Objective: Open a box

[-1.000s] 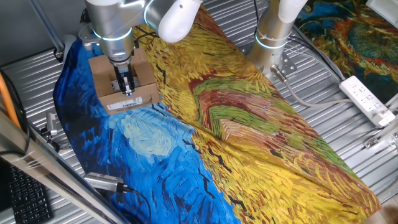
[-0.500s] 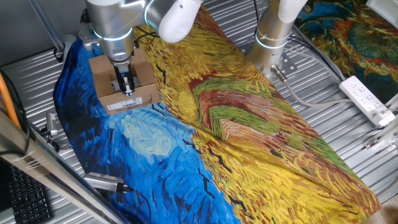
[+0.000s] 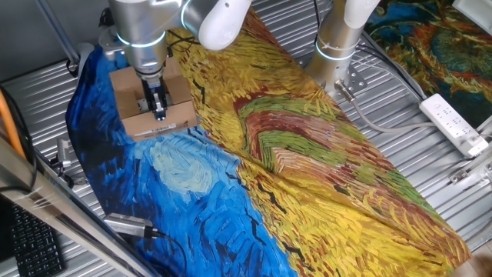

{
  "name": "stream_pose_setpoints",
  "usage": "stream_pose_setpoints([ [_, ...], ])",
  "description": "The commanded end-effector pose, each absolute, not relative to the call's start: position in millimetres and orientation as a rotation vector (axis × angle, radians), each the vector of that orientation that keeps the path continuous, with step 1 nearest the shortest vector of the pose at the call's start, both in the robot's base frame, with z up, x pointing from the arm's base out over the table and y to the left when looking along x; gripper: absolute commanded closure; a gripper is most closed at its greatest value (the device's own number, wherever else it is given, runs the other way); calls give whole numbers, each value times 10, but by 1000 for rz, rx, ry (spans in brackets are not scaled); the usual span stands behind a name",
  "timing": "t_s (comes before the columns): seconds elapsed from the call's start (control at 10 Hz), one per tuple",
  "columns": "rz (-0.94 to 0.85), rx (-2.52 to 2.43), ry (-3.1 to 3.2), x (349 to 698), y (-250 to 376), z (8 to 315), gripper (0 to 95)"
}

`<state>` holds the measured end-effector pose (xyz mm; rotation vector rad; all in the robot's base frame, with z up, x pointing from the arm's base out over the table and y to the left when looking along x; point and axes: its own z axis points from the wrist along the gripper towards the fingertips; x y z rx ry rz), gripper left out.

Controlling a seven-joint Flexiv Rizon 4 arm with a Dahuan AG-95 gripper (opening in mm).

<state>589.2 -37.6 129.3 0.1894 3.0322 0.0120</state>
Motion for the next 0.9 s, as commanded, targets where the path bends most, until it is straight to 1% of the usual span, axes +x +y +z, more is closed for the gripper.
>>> stream_pose_setpoints([
  [0.1,18,189,3036,5872,-367,1366,190],
  [0.7,52,149,3042,5777,-484,1616,190],
  [0.8,56,134,3049,5755,-548,1649,380],
  [0.9,53,132,3061,5747,-572,1657,380],
])
